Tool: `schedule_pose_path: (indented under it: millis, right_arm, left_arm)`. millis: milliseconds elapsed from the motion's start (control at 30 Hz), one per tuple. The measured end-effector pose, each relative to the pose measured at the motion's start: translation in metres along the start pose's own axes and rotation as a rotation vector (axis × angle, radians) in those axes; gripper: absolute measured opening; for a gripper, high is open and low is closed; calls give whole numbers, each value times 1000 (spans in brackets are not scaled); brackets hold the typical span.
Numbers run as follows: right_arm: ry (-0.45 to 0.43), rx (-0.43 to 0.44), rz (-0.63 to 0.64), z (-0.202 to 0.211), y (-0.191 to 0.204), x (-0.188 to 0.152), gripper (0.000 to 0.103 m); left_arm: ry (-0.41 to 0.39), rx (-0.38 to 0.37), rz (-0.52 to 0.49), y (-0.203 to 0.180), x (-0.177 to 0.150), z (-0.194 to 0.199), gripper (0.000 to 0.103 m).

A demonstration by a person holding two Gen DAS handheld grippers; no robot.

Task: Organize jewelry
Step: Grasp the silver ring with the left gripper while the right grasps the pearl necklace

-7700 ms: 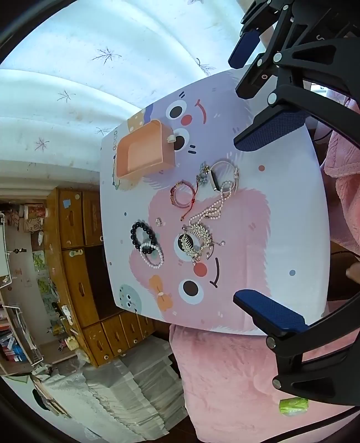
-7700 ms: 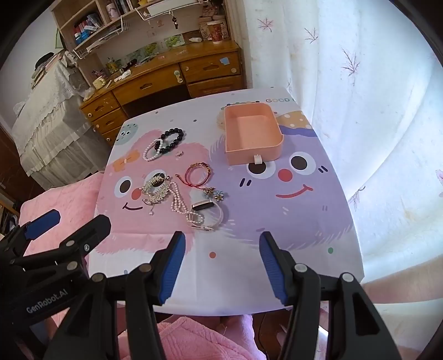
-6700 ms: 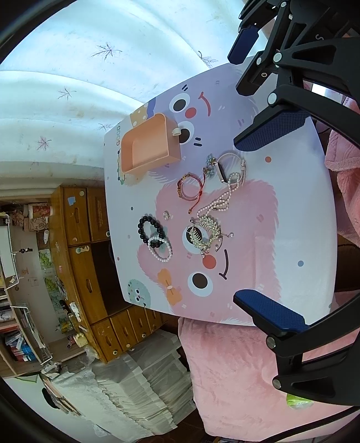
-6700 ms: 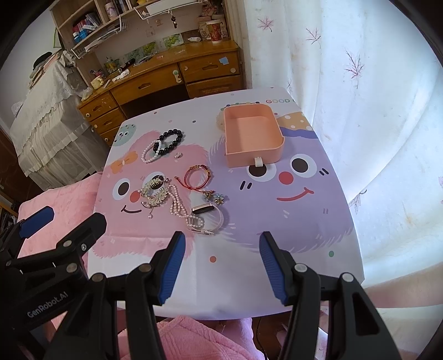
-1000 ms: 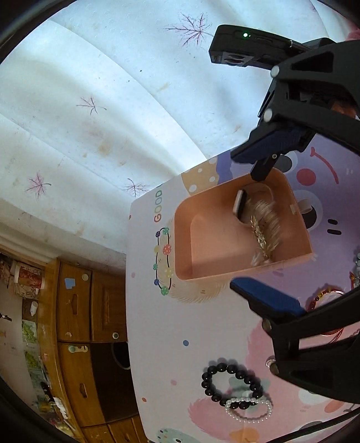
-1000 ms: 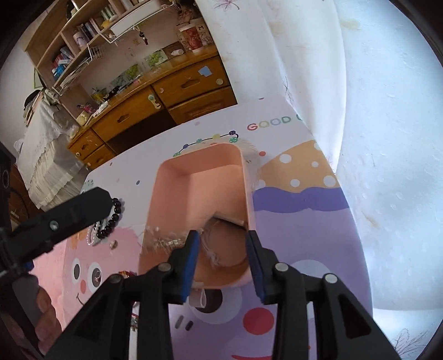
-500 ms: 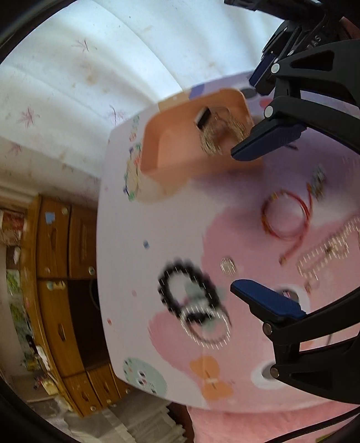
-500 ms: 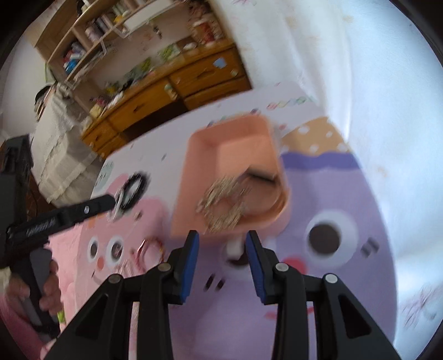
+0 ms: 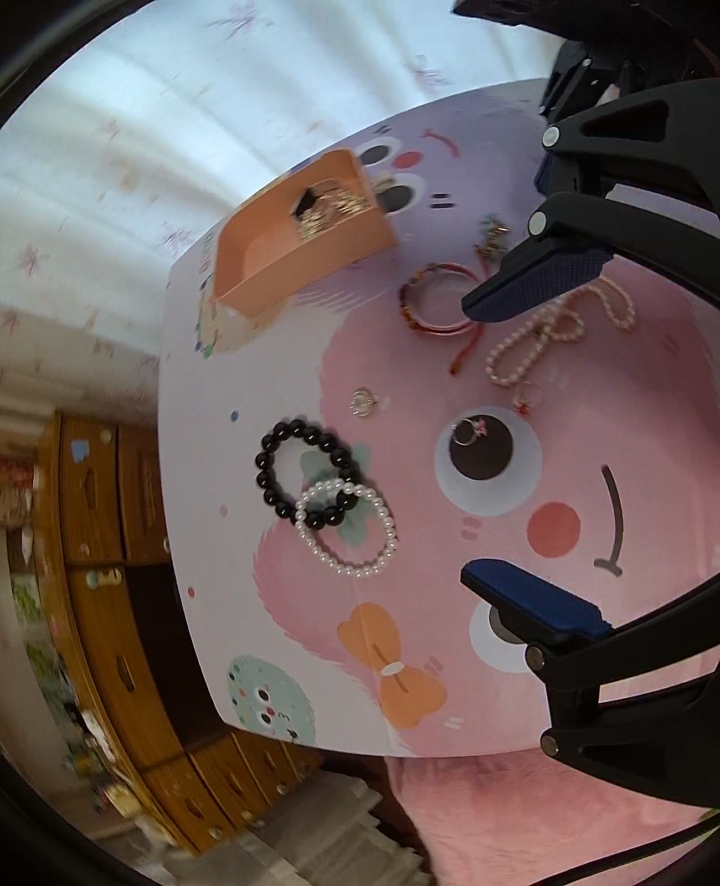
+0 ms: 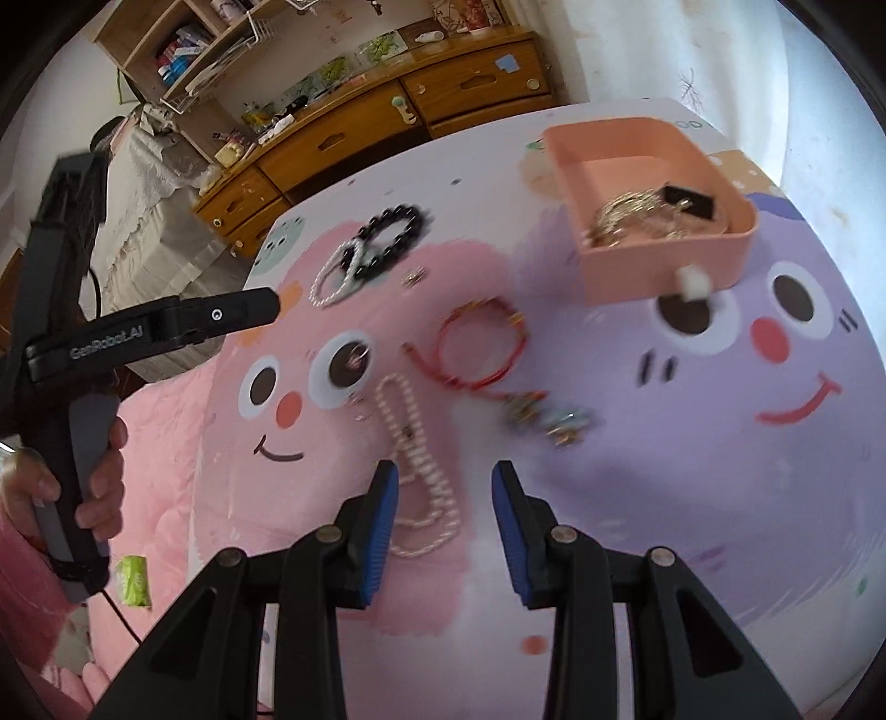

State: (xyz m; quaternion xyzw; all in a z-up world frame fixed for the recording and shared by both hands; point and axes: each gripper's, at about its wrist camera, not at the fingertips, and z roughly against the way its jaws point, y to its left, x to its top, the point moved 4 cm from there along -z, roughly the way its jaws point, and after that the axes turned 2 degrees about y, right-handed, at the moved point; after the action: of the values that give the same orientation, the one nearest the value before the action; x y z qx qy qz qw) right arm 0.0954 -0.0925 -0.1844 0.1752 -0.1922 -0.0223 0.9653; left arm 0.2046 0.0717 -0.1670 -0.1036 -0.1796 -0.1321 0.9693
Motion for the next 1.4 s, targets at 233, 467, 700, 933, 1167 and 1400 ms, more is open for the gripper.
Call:
schedule_pose_path:
  millis: [233, 467, 700, 933, 1167, 1400]
  right_arm:
    - [-47, -195, 83, -33, 34, -17, 35]
    - [-82, -334, 119, -55, 43, -24, 35]
    - [-104, -383, 114, -68, 47, -23, 35]
    - [-111, -378, 120, -74, 54, -18, 10]
    - [-124, -370, 95, -68, 58, -20, 5]
    - [-120, -283, 33, -56, 54, -22, 5]
  left_arm:
    - [42, -98, -208, -4, -19, -24, 83]
    - [52, -140, -246, 0, -30, -60, 53]
    - [27, -187, -208, 10, -24, -77, 44]
    - [-19, -162, -241, 0, -17, -84, 30]
    - [-35, -126, -311, -12, -20, -85, 8]
    - [-50, -137, -290, -10, -22, -85, 7]
